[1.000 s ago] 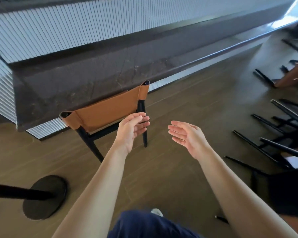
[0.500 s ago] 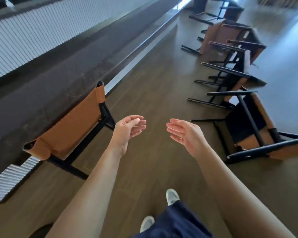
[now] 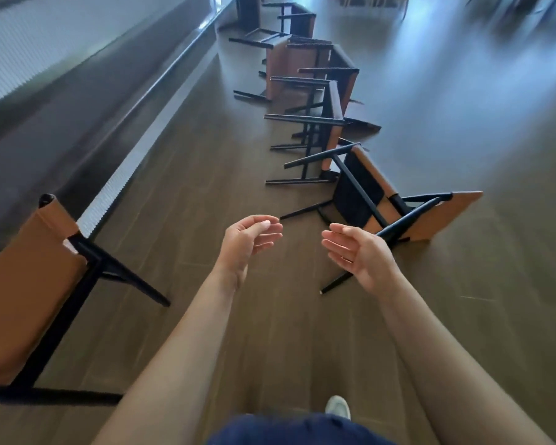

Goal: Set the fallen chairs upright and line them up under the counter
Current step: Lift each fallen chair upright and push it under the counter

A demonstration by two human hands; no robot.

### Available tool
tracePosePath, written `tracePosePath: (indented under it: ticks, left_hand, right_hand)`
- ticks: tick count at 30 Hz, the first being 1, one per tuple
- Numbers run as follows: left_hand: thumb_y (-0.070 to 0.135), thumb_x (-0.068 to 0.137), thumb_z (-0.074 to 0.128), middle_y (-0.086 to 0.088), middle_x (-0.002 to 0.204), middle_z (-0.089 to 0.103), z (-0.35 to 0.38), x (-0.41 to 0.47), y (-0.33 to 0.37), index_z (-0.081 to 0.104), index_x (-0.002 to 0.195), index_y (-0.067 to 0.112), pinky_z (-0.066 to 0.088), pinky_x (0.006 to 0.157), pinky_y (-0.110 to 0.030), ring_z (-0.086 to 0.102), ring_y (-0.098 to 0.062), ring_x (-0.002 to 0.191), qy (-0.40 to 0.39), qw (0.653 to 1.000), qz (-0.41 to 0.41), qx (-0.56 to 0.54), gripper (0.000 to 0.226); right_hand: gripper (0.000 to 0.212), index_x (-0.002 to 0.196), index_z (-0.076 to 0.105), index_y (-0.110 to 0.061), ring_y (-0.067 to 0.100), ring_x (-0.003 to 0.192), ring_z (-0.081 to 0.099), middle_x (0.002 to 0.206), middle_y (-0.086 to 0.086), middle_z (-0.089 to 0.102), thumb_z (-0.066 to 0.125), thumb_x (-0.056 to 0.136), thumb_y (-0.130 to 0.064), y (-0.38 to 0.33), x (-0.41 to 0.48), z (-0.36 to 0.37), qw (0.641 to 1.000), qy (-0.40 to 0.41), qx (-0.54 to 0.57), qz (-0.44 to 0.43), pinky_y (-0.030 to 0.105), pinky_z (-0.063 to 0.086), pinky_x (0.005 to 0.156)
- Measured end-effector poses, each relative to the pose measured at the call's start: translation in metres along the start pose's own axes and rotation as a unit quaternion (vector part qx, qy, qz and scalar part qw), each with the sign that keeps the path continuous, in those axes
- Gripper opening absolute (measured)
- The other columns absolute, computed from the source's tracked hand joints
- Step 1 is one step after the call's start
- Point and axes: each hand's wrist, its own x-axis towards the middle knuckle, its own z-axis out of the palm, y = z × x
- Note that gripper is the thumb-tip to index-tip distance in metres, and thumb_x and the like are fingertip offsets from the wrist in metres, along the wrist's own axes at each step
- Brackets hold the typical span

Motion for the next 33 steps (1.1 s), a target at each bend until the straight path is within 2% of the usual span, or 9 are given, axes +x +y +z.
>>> tracePosePath:
  ticks: [5, 8, 12, 17, 24, 28, 33]
  left_hand:
    - [0.01, 0.096, 0.053, -0.008, 0.097, 0.075, 0.099, 0.02, -0.012, 0.074, 0.091, 0.014, 0.05, 0.078, -0.029, 0.072, -0.021, 0.093, -0.046, 0.999, -0.003, 0.018, 0.022]
    - [0.011, 0.097, 0.053, -0.008, 0.098, 0.075, 0.152, 0.027, -0.017, 0.073, 0.094, 0.013, 0.051, 0.081, -0.031, 0.072, -0.021, 0.094, -0.06, 0.998, -0.004, 0.021, 0.021]
    - [0.012, 0.098, 0.051, -0.007, 0.099, 0.075, 0.217, 0.036, -0.023, 0.072, 0.098, 0.011, 0.053, 0.086, -0.033, 0.072, -0.02, 0.094, -0.09, 0.995, -0.01, 0.037, 0.021]
    - [0.009, 0.098, 0.051, -0.011, 0.101, 0.074, 0.279, 0.052, -0.023, 0.07, 0.103, 0.007, 0.056, 0.081, -0.028, 0.071, -0.023, 0.095, -0.131, 0.989, -0.025, 0.06, 0.019]
    - [0.01, 0.098, 0.052, -0.011, 0.104, 0.073, 0.364, 0.094, -0.03, 0.069, 0.103, 0.008, 0.055, 0.085, -0.031, 0.071, -0.023, 0.096, -0.188, 0.977, -0.03, 0.1, 0.018]
    - [0.01, 0.097, 0.052, -0.012, 0.103, 0.073, 0.412, 0.132, -0.038, 0.068, 0.108, 0.003, 0.054, 0.09, -0.036, 0.071, -0.024, 0.096, -0.211, 0.973, -0.047, 0.082, 0.021]
    - [0.009, 0.095, 0.055, -0.012, 0.098, 0.074, 0.476, 0.183, -0.04, 0.07, 0.102, 0.006, 0.053, 0.093, -0.039, 0.072, -0.026, 0.093, -0.234, 0.968, -0.08, 0.034, 0.016]
  right_hand:
    - [0.024, 0.108, 0.071, -0.011, 0.021, 0.1, 0.072, 0.106, 0.008, 0.075, 0.05, 0.099, -0.02, -0.031, 0.006, -0.094, 0.999, 0.038, 0.015, -0.014, 0.038, 0.052, 0.09]
    - [0.025, 0.109, 0.07, -0.01, 0.022, 0.102, 0.071, 0.107, 0.009, 0.075, 0.05, 0.1, -0.02, -0.045, 0.006, -0.146, 0.998, 0.057, 0.024, -0.015, 0.038, 0.052, 0.091]
    - [0.025, 0.102, 0.072, -0.012, 0.02, 0.096, 0.073, 0.101, 0.007, 0.076, 0.048, 0.1, -0.02, -0.064, 0.007, -0.203, 0.995, 0.087, 0.047, -0.026, 0.036, 0.053, 0.084]
    - [0.024, 0.099, 0.072, -0.012, 0.021, 0.097, 0.073, 0.101, 0.009, 0.076, 0.048, 0.099, -0.019, -0.079, 0.01, -0.253, 0.989, 0.125, 0.076, -0.036, 0.032, 0.052, 0.077]
    - [0.023, 0.098, 0.071, -0.012, 0.019, 0.087, 0.074, 0.095, 0.008, 0.077, 0.048, 0.098, -0.015, -0.107, 0.024, -0.319, 0.974, 0.184, 0.12, -0.06, 0.031, 0.052, 0.075]
    - [0.024, 0.096, 0.071, -0.011, 0.019, 0.085, 0.074, 0.093, 0.008, 0.077, 0.048, 0.097, -0.015, -0.125, 0.049, -0.356, 0.966, 0.207, 0.139, -0.064, 0.032, 0.052, 0.074]
    - [0.025, 0.096, 0.071, -0.01, 0.02, 0.083, 0.074, 0.092, 0.009, 0.077, 0.046, 0.098, -0.014, -0.161, 0.089, -0.402, 0.956, 0.24, 0.156, -0.063, 0.031, 0.051, 0.07]
